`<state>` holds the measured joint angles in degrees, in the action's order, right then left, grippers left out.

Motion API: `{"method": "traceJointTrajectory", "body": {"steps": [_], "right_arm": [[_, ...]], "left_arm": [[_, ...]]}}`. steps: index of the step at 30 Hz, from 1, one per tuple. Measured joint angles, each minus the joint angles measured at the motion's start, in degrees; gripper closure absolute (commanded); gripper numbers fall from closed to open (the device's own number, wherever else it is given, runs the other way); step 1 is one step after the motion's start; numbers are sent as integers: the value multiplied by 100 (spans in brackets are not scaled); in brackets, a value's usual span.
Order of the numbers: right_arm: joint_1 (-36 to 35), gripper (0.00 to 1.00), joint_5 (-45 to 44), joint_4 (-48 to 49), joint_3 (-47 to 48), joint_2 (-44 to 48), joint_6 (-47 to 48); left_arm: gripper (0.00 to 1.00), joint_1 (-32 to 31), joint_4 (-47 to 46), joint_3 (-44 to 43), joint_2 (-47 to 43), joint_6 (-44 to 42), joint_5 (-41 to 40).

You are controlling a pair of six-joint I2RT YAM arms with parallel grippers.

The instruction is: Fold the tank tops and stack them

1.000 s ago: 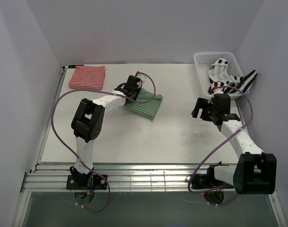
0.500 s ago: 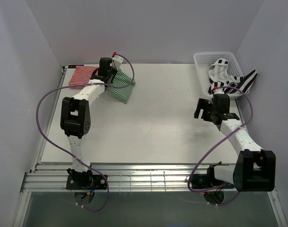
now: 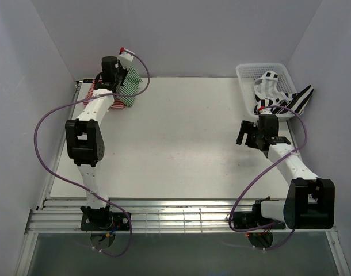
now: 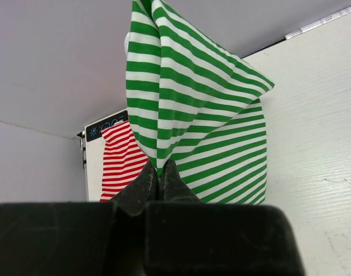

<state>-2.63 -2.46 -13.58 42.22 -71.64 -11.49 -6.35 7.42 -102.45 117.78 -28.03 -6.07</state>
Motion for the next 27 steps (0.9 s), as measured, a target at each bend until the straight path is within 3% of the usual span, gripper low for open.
{"method": "traceJointTrajectory", "body": {"steps": [15, 27], "right_arm": [[0, 10, 9, -4, 0, -2, -4], [0, 10, 114, -7, 0, -2, -9]], "left_arm": [[100, 223, 358, -474, -26, 428, 739], [100, 278, 892, -518, -275, 573, 850]]}}
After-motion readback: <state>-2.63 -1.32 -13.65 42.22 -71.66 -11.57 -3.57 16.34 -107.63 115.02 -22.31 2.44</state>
